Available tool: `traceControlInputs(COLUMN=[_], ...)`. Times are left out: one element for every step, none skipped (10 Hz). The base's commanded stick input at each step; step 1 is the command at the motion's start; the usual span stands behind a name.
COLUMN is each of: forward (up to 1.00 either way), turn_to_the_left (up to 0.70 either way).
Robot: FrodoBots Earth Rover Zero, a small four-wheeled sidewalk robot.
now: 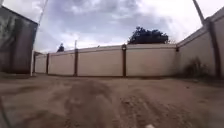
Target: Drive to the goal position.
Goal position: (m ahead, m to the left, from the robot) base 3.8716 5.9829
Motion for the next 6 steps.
traceControlInputs(forward=[0.7, 0.7, 0.7, 0.7, 0.7, 0.7], turn_to_the_left=[0.0, 0.0, 0.0, 0.0, 0.0, 0.15])
